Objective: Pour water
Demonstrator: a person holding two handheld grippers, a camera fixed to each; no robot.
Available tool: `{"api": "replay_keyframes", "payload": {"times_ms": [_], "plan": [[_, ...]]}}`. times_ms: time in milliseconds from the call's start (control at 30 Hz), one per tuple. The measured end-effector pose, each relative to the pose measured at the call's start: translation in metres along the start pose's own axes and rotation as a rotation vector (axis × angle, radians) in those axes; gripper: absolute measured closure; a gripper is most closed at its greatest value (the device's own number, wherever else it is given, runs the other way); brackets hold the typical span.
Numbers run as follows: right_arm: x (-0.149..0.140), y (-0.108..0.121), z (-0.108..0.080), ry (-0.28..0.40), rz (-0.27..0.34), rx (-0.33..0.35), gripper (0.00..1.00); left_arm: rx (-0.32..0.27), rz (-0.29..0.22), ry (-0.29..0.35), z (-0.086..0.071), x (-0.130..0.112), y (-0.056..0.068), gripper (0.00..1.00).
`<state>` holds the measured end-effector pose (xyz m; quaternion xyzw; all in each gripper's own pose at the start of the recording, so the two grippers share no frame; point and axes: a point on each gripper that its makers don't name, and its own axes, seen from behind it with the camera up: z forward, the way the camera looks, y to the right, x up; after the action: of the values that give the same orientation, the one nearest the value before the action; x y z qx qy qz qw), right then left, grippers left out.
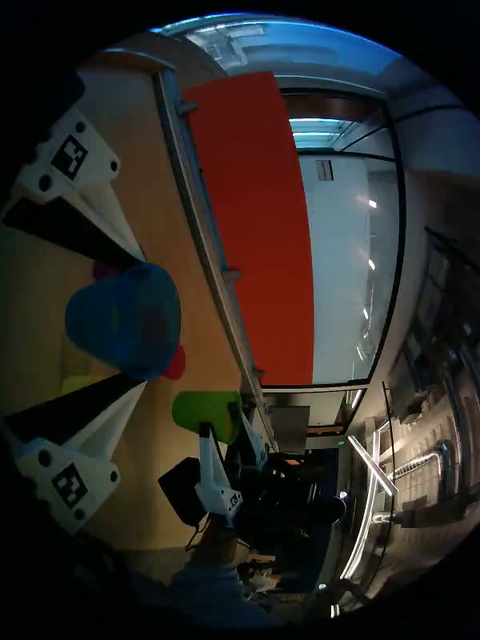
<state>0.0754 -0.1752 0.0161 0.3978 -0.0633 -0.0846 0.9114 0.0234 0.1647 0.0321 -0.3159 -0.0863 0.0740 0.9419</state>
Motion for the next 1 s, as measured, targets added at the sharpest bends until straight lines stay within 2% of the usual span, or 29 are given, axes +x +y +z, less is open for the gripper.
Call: {"api": "replay_keyframes", "payload": {"times_ms": [700,1000], "plan": [[0.015,-0.009,-0.011,0.007,-0.014,0.020,0.07,0.006,0.018,0.093,-0.008,0.043,0.005,0.13],[0.014,-0.019,-0.013,0.000,-0.019,0.054,0.07,0.012,0.055,0.120,-0.010,0.062,0.007,0.13]]}}
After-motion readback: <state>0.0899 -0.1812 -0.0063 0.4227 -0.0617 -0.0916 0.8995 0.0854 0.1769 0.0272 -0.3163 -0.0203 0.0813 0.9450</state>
